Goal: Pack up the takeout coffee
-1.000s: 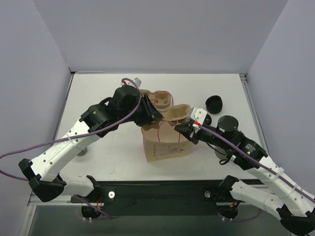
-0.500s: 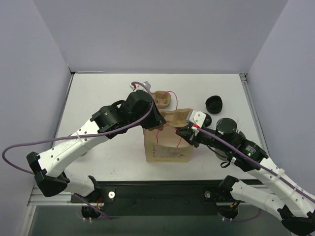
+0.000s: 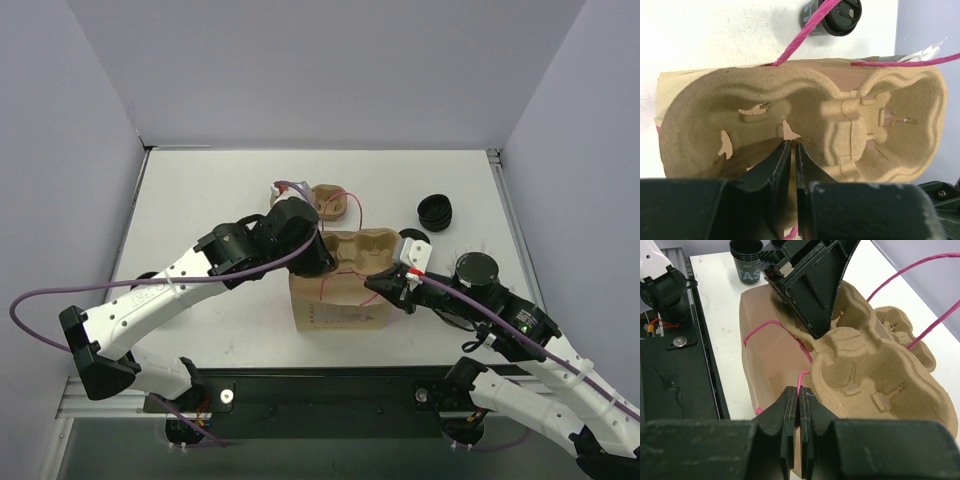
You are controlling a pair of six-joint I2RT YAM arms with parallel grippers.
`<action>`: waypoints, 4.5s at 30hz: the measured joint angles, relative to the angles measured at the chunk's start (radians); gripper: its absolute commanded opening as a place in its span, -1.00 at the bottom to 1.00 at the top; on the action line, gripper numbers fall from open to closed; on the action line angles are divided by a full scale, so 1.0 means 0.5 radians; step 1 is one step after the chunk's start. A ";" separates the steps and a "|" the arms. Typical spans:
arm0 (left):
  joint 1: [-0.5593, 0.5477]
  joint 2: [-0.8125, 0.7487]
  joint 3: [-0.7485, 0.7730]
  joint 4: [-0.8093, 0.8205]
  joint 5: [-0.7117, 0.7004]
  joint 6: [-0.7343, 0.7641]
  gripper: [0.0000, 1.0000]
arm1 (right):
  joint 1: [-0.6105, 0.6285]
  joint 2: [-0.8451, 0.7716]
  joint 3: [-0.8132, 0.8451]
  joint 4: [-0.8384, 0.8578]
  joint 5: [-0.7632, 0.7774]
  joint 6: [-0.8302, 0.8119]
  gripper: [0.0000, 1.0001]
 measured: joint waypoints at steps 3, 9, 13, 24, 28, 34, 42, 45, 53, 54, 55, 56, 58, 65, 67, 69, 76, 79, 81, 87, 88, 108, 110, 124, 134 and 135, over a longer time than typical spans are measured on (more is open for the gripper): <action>-0.027 0.000 0.000 -0.006 -0.013 -0.004 -0.62 | 0.000 0.000 0.000 -0.002 -0.023 0.000 -1.00; -0.043 0.001 -0.018 -0.021 -0.029 -0.005 -0.62 | 0.000 -0.016 -0.012 -0.038 -0.078 0.000 -1.00; -0.043 0.002 -0.018 -0.043 -0.054 -0.004 -0.63 | 0.000 -0.023 -0.014 -0.082 -0.130 -0.001 -1.00; -0.043 0.014 -0.018 -0.092 -0.095 -0.001 -0.62 | 0.000 -0.023 -0.014 -0.121 -0.209 -0.014 -1.00; -0.050 0.014 -0.018 -0.113 -0.111 0.002 -0.62 | 0.000 -0.029 -0.014 -0.121 -0.157 -0.018 -1.00; -0.083 0.062 0.018 -0.208 -0.172 0.023 -0.62 | -0.001 -0.041 -0.014 -0.121 -0.013 -0.040 -1.00; -0.111 0.145 0.037 -0.324 -0.231 0.056 -0.62 | -0.002 -0.039 -0.014 -0.120 0.038 -0.047 -1.00; -0.117 0.169 0.046 -0.373 -0.262 0.068 -0.62 | -0.002 -0.034 -0.014 -0.120 0.058 -0.047 -1.00; -0.121 0.182 0.075 -0.490 -0.341 0.090 -0.62 | -0.002 -0.031 -0.015 -0.121 0.086 -0.048 -1.00; -0.121 0.185 0.090 -0.513 -0.354 0.095 -0.62 | -0.002 -0.031 -0.015 -0.121 0.086 -0.049 -1.00; -0.121 0.190 0.107 -0.534 -0.369 0.104 -0.63 | -0.002 -0.031 -0.015 -0.121 0.086 -0.049 -1.00; -0.121 0.195 0.125 -0.553 -0.384 0.110 -0.62 | -0.002 -0.031 -0.015 -0.121 0.085 -0.050 -1.00; -0.121 0.204 0.155 -0.581 -0.403 0.117 -0.62 | -0.002 -0.031 -0.015 -0.121 0.081 -0.053 -1.00; -0.135 0.242 0.178 -0.614 -0.419 0.123 -0.63 | -0.004 -0.030 -0.019 -0.132 0.011 -0.078 -1.00; -0.138 0.272 0.211 -0.626 -0.420 0.126 -0.62 | -0.004 -0.029 -0.019 -0.137 0.011 -0.084 -1.00; -0.144 0.304 0.259 -0.634 -0.419 0.131 -0.62 | -0.005 -0.029 -0.020 -0.138 0.011 -0.086 -1.00; -0.179 0.307 0.463 -0.584 -0.391 0.187 -0.29 | -0.021 -0.030 -0.038 -0.152 0.012 -0.095 -1.00; -0.192 0.246 0.454 -0.466 -0.304 0.231 -0.18 | -0.035 -0.029 -0.048 -0.166 0.011 -0.098 -1.00; -0.196 0.166 0.387 -0.339 -0.216 0.250 -0.17 | -0.044 -0.030 -0.050 -0.167 0.011 -0.098 -1.00; -0.185 -0.102 0.021 -0.053 -0.057 0.274 -0.16 | -0.082 -0.030 -0.050 -0.168 0.000 -0.100 -1.00; -0.180 -0.123 -0.016 -0.028 -0.044 0.277 -0.16 | -0.082 -0.030 -0.050 -0.169 -0.003 -0.100 -1.00; -0.155 -0.216 0.520 -0.575 -0.141 0.298 -0.10 | -0.094 -0.037 -0.023 -0.349 -0.089 -0.152 -1.00; -0.159 -0.304 0.415 -0.668 -0.129 0.211 -0.10 | -0.094 -0.037 -0.023 -0.356 -0.091 -0.152 -1.00; -0.307 -0.446 0.048 -0.685 0.082 -0.146 -0.03 | -0.094 0.034 -0.022 -0.377 -0.095 -0.150 -1.00; -0.452 -0.298 0.082 -0.736 0.056 -0.213 -0.17 | -0.094 0.050 0.022 -0.382 -0.092 -0.104 -1.00; -0.470 -0.273 0.090 -0.754 0.042 -0.217 -0.27 | -0.094 0.050 0.031 -0.384 -0.092 -0.098 -1.00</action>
